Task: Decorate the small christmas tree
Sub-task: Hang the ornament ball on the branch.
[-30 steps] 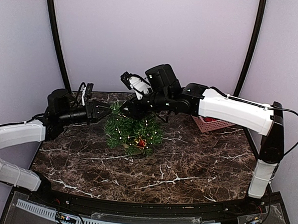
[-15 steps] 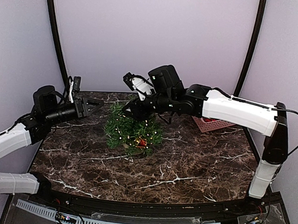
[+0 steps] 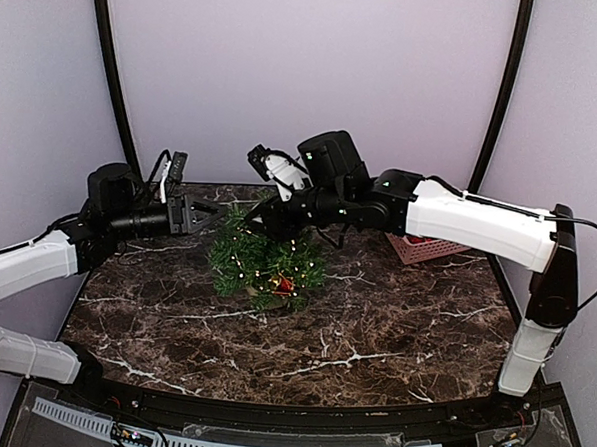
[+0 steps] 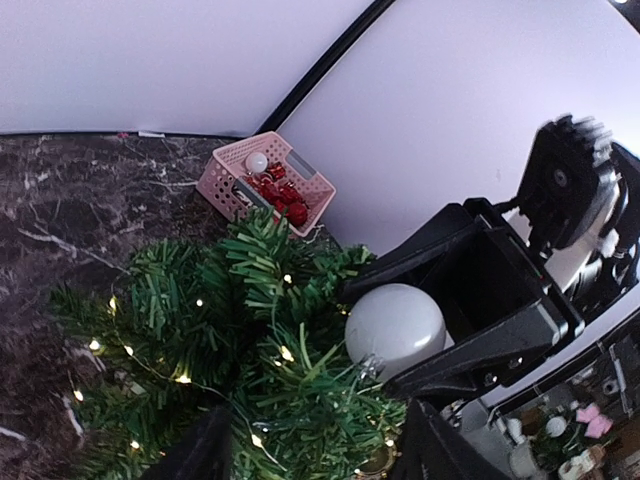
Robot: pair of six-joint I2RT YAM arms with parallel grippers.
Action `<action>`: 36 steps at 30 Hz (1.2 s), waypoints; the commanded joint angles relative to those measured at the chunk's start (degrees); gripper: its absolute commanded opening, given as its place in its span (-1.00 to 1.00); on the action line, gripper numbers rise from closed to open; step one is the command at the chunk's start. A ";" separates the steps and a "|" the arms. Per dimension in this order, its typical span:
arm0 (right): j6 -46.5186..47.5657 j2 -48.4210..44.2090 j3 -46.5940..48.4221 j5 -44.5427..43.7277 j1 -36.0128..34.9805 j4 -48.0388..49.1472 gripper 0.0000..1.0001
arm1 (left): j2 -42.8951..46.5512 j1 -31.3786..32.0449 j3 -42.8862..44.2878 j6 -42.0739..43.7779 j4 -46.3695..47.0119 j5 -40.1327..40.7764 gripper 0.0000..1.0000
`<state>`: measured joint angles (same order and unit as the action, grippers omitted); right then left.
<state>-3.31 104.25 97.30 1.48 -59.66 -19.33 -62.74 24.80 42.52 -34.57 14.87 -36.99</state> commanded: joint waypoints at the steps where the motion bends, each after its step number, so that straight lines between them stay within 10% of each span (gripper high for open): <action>1: -0.38 -2.50 -0.62 -0.09 -0.72 2.20 -0.25 | -0.35 0.64 2.36 0.91 2.09 -1.54 0.05; 18: -0.60 -3.48 -1.25 2.90 -0.82 2.44 -0.22 | -2.23 1.11 2.65 0.05 2.17 -0.90 -0.97; 27: -0.88 -6.13 -5.01 13.62 -1.02 5.14 0.40 | -2.25 1.21 2.56 -0.13 2.26 -0.89 -1.00; 36: -2.34 -10.67 -10.45 6.93 -1.03 10.74 0.49 | -2.05 1.39 2.57 -0.18 2.13 -0.81 -1.00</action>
<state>-4.21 97.65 89.32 11.79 -60.29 -14.94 -65.19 25.89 43.90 -34.79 15.77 -37.41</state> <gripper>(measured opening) 0.747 0.015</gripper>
